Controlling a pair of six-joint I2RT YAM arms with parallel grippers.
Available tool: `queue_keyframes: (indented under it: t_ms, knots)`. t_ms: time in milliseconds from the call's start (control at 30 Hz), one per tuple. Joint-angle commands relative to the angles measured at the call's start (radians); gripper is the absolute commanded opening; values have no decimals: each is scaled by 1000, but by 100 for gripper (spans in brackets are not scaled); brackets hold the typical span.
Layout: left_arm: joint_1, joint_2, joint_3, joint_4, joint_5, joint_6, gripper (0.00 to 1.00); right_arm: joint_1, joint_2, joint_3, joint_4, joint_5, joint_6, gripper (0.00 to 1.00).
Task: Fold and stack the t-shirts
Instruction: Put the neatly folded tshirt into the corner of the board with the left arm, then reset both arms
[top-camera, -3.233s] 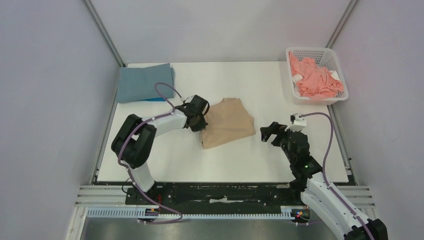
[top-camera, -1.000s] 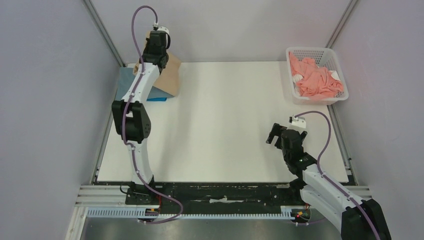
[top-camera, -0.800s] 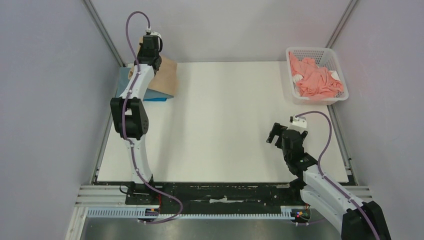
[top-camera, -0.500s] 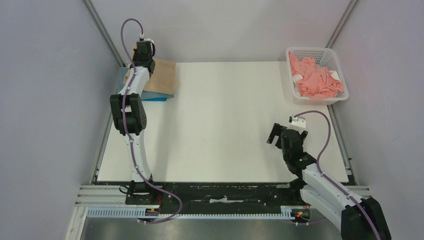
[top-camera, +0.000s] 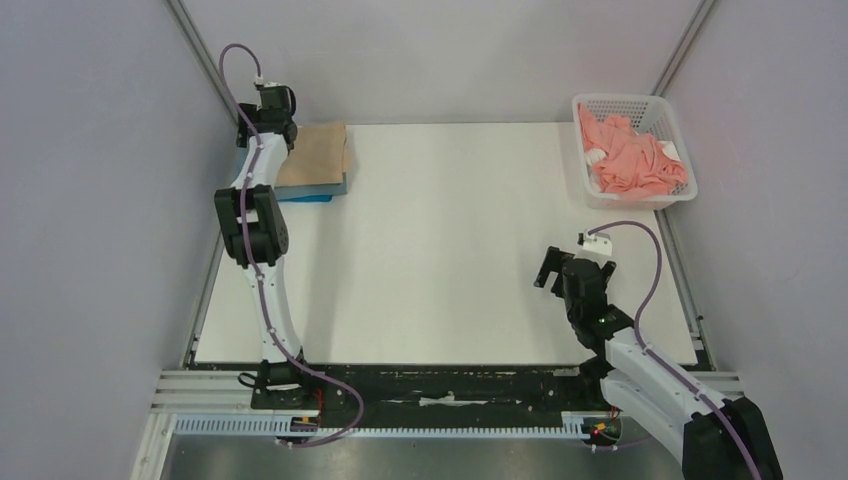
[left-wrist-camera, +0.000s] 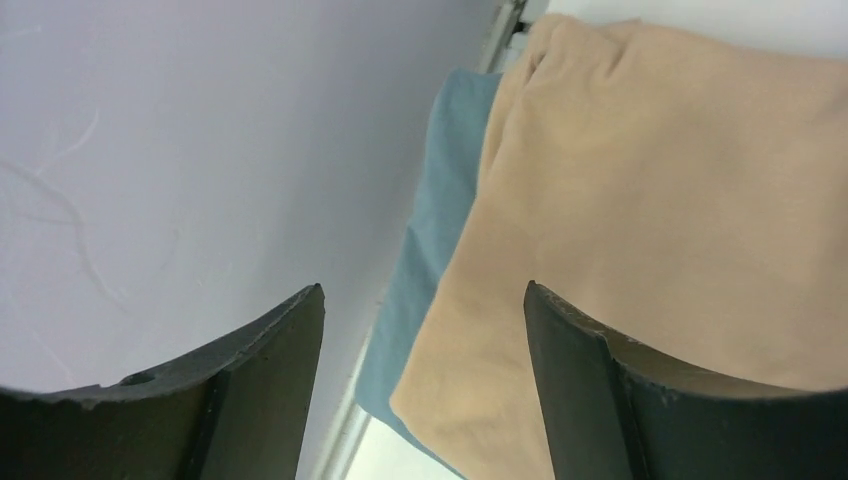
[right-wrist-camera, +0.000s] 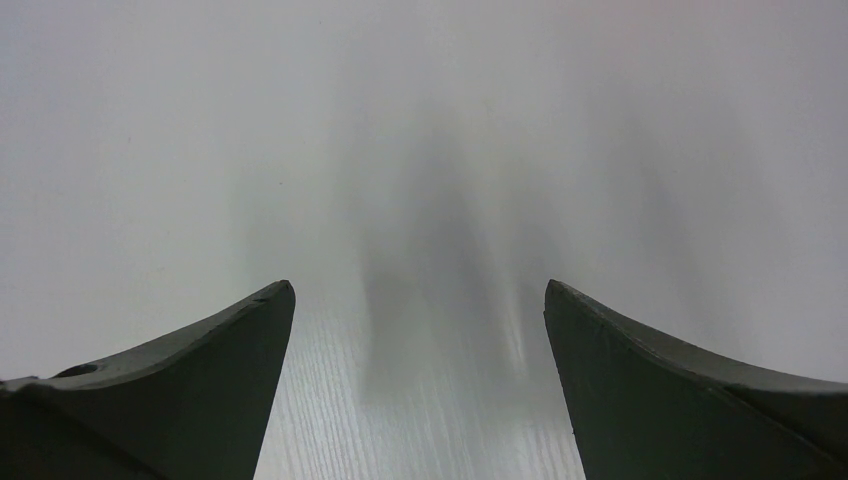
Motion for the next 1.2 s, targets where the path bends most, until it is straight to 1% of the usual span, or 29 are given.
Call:
queue_keyframes:
  t_ms: [0, 100, 133, 200, 267, 367, 433, 533, 633, 700, 733, 800, 833, 900, 933, 1033, 1167]
  knots:
    - [-11, -205, 12, -117, 179, -277, 79, -2, -54, 33, 8, -9, -15, 98]
    - [-73, -268, -29, -173, 281, -372, 80, -3, -86, 42, -1, -42, -24, 98]
    - [-102, -305, -68, -170, 316, -416, 80, -3, -97, 43, -3, -55, -31, 98]
    - [-150, -396, -182, -109, 413, -508, 81, -3, -124, 45, -6, -83, -36, 98]
    - [-187, -512, -331, -24, 501, -586, 81, -3, -152, 49, -16, -116, -42, 98]
    - [-246, -728, -593, 101, 595, -690, 82, -3, -205, 37, -48, -148, -45, 98]
    - [-275, -884, -772, 148, 716, -732, 82, -3, -251, 18, -82, -132, -42, 98]
    - [-328, -1149, -1071, 206, 798, -790, 82, -4, -312, -8, -125, -102, -23, 98]
    - [-376, -1432, -1352, 251, 817, -855, 83, -2, -365, -30, -130, -97, 5, 98]
    - [-381, -1597, -1504, 260, 816, -869, 82, -2, -400, -43, -133, -94, 14, 98]
    - [-381, -1675, -1566, 236, 795, -872, 83, -3, -415, -50, -129, -92, 24, 98]
    - [-381, -1794, -1644, 176, 714, -912, 83, -1, -446, -73, -100, -110, 23, 98]
    - [-382, -1848, -1670, 171, 698, -914, 83, -3, -458, -84, -78, -123, 9, 98]
    - [-380, -1916, -1704, 167, 685, -915, 83, -2, -471, -104, -43, -143, 1, 98]
    - [-381, -1934, -1709, 161, 656, -917, 83, -2, -473, -112, -38, -160, 2, 98]
    - [-380, -1948, -1707, 146, 657, -916, 83, -3, -462, -124, -32, -217, 1, 98]
    - [-380, -1907, -1694, 131, 657, -916, 83, -2, -446, -118, -32, -212, 6, 98]
